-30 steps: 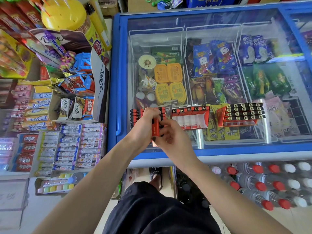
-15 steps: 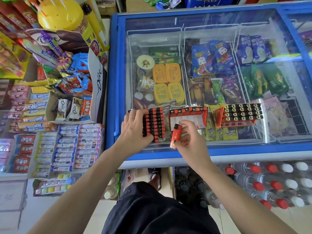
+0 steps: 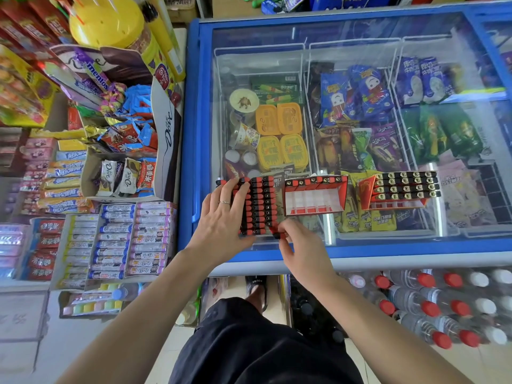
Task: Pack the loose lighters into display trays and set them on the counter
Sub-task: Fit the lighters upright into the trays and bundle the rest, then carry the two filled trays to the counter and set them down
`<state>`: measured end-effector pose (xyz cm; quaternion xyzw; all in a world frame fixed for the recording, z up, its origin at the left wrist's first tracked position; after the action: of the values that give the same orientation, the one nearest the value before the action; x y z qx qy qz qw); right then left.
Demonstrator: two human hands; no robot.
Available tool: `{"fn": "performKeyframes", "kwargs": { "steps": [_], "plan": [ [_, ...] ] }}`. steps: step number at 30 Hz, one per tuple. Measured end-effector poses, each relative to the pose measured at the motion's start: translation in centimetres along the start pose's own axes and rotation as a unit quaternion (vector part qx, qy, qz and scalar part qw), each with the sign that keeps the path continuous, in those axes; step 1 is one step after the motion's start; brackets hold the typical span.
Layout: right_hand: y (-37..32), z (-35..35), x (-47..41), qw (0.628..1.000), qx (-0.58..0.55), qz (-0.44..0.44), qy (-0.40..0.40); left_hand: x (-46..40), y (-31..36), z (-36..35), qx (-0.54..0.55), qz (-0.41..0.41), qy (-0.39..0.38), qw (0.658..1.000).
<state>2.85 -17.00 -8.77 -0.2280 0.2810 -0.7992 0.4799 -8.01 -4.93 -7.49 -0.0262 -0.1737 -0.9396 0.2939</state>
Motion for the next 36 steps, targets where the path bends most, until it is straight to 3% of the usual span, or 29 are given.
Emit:
{"fn": "performKeyframes", "kwargs": {
  "steps": [13,24,36],
  "plan": [
    [0.0,-1.2,-0.1,1.000,-0.013,-0.003,0.015,-0.1,0.2,0.0,-0.030,0.012,0.011,0.999],
    [-0.3,-1.1,-0.1,0.996,0.085,0.033,0.026,-0.3,0.3,-0.2,-0.033,0.029,0.016,0.999],
    [-1.5,-0.5,-0.4,0.991,0.097,0.071,0.059,-0.4,0.5,0.0,-0.046,0.029,0.019,0.998]
  ]
}}
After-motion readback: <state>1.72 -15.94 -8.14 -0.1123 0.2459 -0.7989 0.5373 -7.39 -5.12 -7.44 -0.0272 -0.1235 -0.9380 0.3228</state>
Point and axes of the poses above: each hand's wrist, its own x-axis away from the middle knuckle, its own z-axis out of the back of the hand, y = z × x, the point moved 10 cm from there along -x, towards the middle knuckle, and after that the axes turned 8 degrees about -z, right-handed, at the moved point
